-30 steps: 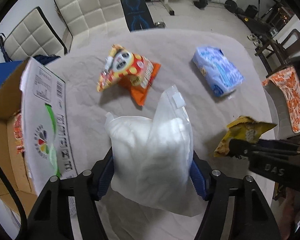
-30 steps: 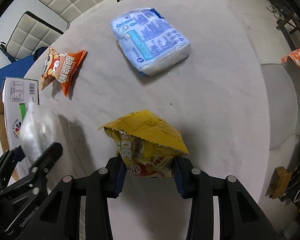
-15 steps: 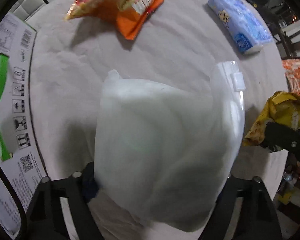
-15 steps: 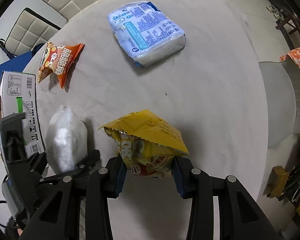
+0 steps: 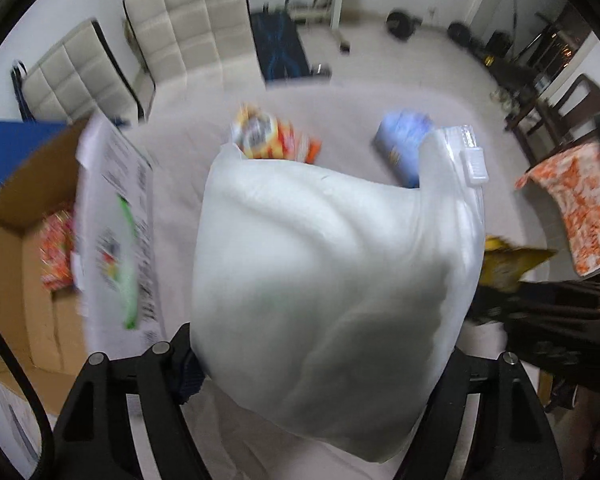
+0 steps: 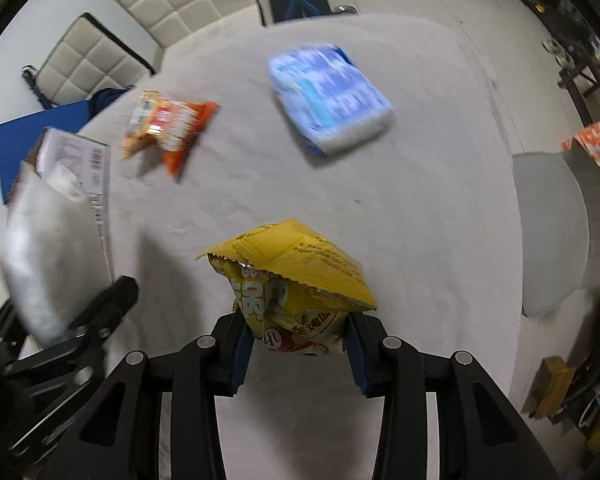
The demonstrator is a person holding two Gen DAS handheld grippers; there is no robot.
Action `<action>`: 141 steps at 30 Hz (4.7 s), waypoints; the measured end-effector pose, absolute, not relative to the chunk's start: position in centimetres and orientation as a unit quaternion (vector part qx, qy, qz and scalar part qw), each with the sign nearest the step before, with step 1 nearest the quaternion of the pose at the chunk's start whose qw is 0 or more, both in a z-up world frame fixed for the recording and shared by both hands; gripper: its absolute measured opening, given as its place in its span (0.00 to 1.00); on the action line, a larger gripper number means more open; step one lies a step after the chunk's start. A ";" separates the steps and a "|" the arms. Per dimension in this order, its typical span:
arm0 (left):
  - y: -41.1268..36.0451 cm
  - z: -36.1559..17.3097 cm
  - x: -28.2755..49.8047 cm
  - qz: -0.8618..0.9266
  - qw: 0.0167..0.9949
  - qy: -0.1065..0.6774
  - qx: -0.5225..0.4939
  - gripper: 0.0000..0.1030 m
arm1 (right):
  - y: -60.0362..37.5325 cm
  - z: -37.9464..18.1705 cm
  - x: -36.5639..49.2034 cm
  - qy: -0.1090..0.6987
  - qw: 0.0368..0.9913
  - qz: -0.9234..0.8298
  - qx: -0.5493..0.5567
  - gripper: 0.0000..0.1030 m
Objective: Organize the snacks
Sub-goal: 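Lower both bags into the box and open both grippers, then move both tools back toward the orange chip bag and wipes pack, then grasp the orange chip bag with the left gripper while the right grasps the blue wipes pack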
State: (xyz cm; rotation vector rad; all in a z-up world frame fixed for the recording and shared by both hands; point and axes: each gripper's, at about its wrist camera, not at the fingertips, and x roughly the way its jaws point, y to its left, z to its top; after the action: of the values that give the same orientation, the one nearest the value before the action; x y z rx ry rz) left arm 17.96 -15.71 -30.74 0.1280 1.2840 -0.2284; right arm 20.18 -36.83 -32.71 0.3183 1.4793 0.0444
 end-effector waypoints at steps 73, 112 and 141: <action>18.8 -29.0 30.7 -0.008 0.729 0.682 -0.059 1.00 | 5.0 -35.1 26.3 0.730 0.677 0.081 0.044 1.00; 17.3 -15.2 14.8 0.023 0.850 0.524 -0.052 1.00 | -1.6 -18.8 16.5 0.603 0.790 0.101 0.039 1.00; -19.0 -30.8 36.8 -0.198 0.700 0.683 0.072 0.87 | -38.9 -30.7 32.3 0.670 0.733 -0.059 0.105 1.00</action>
State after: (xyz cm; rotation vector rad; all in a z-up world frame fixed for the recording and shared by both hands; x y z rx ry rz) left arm 36.77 -19.02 -30.77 0.1602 1.5205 -0.4417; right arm 32.30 -38.92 -30.68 0.2310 1.4731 -0.1295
